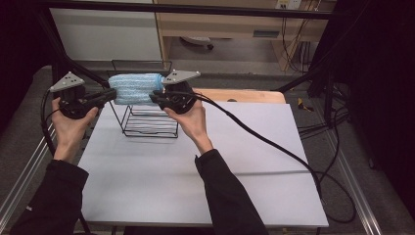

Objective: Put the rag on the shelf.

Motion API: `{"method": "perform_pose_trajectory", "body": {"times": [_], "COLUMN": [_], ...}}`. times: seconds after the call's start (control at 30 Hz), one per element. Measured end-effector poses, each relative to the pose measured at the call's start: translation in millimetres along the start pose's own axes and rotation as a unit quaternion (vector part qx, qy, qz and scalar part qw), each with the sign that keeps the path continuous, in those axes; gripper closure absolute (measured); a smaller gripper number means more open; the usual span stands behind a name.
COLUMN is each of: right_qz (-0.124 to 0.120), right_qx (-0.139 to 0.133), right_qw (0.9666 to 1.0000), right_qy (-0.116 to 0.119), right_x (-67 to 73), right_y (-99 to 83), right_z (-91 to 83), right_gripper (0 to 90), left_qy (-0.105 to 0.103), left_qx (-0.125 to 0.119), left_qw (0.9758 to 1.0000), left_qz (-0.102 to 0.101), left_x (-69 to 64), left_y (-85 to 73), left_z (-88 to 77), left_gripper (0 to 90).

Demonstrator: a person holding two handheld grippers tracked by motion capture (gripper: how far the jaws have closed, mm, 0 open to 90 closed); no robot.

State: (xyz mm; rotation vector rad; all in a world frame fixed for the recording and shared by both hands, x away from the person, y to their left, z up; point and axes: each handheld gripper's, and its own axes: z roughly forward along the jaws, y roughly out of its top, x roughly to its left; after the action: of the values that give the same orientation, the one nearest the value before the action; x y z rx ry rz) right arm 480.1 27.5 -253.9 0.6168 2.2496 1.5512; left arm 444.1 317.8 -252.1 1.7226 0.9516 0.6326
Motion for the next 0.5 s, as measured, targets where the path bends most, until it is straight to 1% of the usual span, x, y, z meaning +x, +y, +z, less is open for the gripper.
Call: {"method": "perform_pose_trajectory", "body": {"times": [0.13,0.3,0.43,0.5], "right_qz": [0.000,0.001,0.009,0.007], "right_qx": [-0.004,-0.005,-0.003,0.000], "right_qw": [1.0000,1.0000,0.9999,0.9999], "right_qy": [-0.001,-0.005,-0.004,-0.007], "right_x": [0.8,1.2,1.1,1.4], "right_y": [3.3,6.6,9.4,10.2], "right_z": [-6.8,-14.6,-20.3,-23.3], "right_gripper": [71.1,64.1,57.1,54.6], "left_qy": [0.001,0.004,0.008,0.009], "left_qx": [0.006,0.010,0.016,0.017], "left_qw": [1.0000,0.9999,0.9998,0.9997], "left_qz": [0.004,0.011,0.010,0.013], "left_x": [-5.5,-11.1,-11.8,-11.5], "left_y": [3.5,3.5,2.2,1.2], "left_z": [-5.5,-10.5,-14.5,-16.9], "left_gripper": [74.5,65.8,58.4,55.1]}}
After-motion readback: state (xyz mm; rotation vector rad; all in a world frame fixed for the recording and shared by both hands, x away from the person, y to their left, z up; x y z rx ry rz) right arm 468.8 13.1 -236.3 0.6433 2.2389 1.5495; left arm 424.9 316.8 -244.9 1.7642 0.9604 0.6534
